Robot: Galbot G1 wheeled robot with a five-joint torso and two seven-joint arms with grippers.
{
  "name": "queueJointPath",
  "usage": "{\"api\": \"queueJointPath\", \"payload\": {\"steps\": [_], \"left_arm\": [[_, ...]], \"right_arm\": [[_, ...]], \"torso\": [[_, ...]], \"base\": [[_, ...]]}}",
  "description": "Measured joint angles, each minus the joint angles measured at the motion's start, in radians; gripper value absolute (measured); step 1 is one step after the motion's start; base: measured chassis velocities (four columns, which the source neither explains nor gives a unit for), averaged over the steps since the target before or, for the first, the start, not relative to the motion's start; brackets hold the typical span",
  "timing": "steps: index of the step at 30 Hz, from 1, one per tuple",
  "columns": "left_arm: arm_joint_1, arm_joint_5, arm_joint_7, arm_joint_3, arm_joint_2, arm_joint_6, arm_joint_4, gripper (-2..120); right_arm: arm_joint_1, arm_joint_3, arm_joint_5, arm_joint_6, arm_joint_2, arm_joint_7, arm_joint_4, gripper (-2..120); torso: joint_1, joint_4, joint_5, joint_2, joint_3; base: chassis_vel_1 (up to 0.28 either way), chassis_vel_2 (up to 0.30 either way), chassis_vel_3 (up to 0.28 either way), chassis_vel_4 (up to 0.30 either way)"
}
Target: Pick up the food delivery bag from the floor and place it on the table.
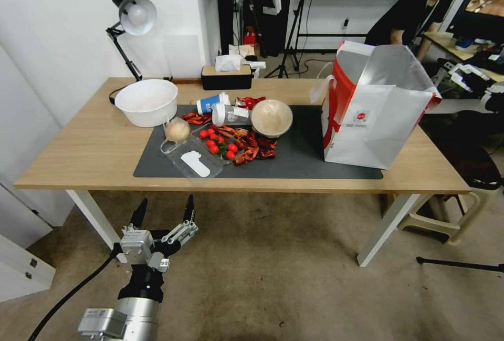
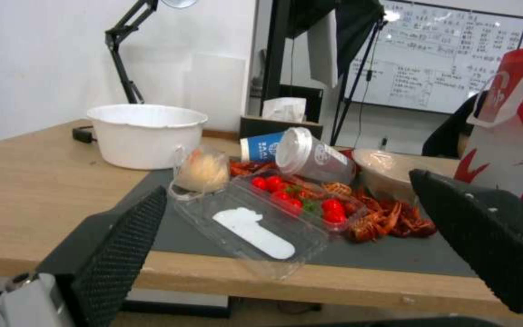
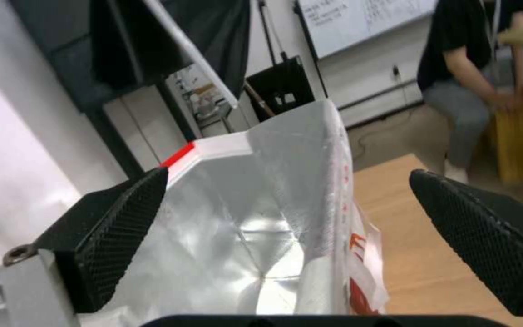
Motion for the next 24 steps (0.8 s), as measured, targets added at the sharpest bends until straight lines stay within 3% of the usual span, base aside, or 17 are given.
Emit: {"api": "queueJointPath", "payload": {"steps": [10, 12, 15, 16, 24], "left_arm": [[-0.006, -0.001, 0.002, -0.004, 0.002, 0.0, 0.006, 100], [-0.01, -0.001, 0.002, -0.005, 0.003, -0.004, 0.012, 100], [-0.012, -0.001, 0.002, -0.005, 0.003, -0.005, 0.013, 100], [-0.015, -0.001, 0.002, -0.005, 0.004, -0.006, 0.016, 100], [-0.025, -0.002, 0.002, -0.008, 0.008, -0.005, 0.022, 100]], "right_arm": [[-0.055, 0.014, -0.167, 0.047, 0.02, -0.065, 0.057, 100], [-0.089, 0.013, -0.302, 0.113, 0.046, -0.125, 0.095, 100], [-0.1, 0.011, -0.346, 0.139, 0.058, -0.143, 0.111, 100], [-0.123, 0.003, -0.424, 0.189, 0.085, -0.174, 0.139, 100], [-0.238, -0.004, -0.596, 0.346, 0.17, -0.238, 0.204, 100]], "torso": [[0.0, 0.0001, -0.0001, 0.0, 0.0], [0.0, 0.0001, -0.0001, 0.0, 0.0], [0.0, 0.0, -0.0001, 0.0, 0.0], [0.0, 0.0002, -0.0001, 0.0, 0.0], [0.0, 0.0, -0.0001, 0.0, 0.0]], "base": [[0.0, 0.0, 0.0, 0.0], [0.0, 0.0, 0.0, 0.0], [0.0, 0.0, 0.0, 0.0], [0.0, 0.0, 0.0, 0.0], [0.0, 0.0, 0.0, 0.0]]}}
